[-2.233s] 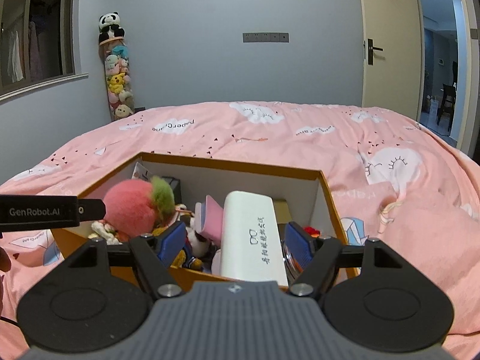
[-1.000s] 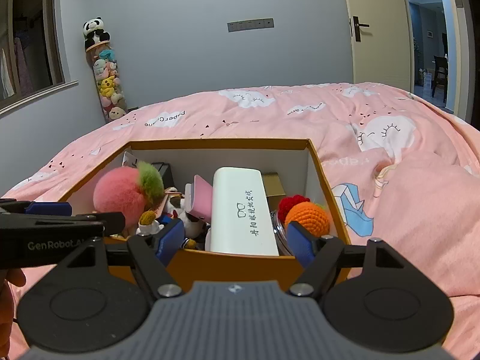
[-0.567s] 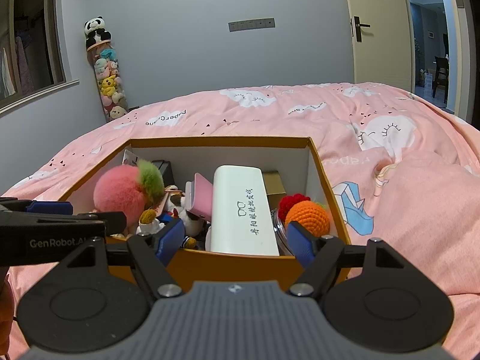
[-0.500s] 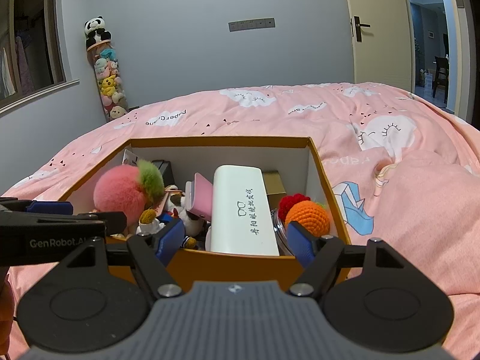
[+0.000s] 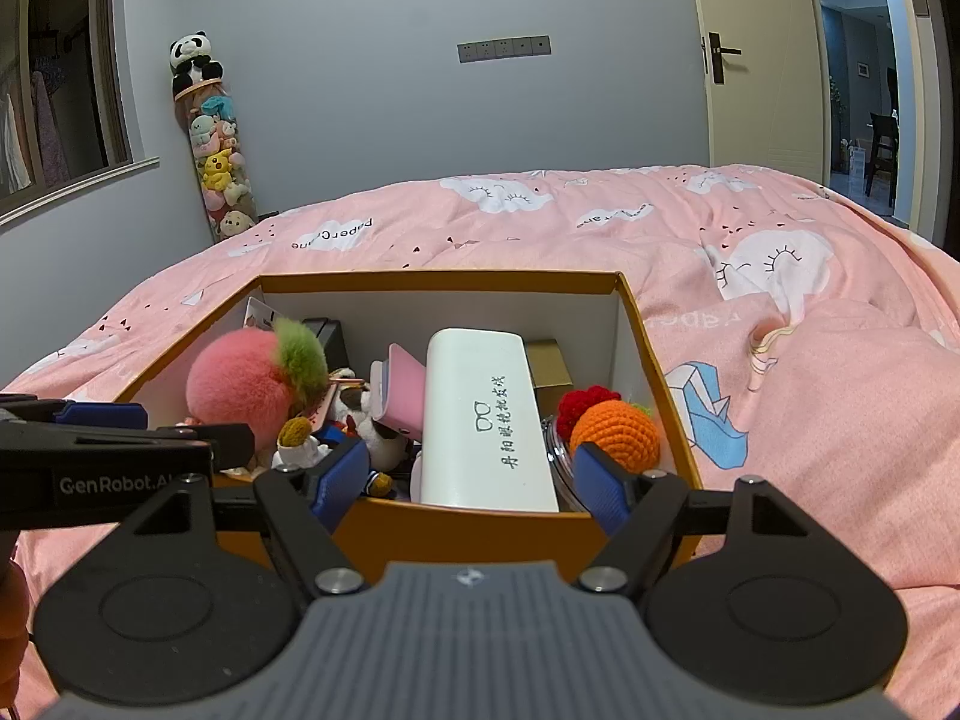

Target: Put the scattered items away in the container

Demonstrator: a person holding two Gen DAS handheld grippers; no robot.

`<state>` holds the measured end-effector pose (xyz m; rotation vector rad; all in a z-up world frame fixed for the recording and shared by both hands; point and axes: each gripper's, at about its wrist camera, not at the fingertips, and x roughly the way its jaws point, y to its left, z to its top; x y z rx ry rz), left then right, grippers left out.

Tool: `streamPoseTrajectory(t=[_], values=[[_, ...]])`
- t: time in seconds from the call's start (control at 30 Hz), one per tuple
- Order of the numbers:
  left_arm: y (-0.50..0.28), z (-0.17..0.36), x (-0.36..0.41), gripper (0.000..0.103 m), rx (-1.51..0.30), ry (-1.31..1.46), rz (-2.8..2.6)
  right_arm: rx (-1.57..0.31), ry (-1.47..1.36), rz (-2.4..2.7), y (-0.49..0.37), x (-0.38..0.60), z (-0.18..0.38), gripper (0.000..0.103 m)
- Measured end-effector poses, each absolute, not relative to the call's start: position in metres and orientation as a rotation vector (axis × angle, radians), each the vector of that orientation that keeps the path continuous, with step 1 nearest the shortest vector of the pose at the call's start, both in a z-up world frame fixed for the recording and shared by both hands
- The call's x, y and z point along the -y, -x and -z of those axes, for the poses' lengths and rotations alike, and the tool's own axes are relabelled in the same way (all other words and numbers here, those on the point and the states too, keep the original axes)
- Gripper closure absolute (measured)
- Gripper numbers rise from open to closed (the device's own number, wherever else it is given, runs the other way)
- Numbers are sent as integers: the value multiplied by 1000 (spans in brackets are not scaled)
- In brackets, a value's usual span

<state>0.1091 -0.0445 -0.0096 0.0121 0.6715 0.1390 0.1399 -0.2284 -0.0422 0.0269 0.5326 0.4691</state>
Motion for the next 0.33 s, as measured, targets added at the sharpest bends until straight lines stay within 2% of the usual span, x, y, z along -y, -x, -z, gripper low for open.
streamPoseTrajectory(t=[0.33], values=[[-110,10,44,15,-673,-11,-133,-533,-27,-469,-140,228,42,26]])
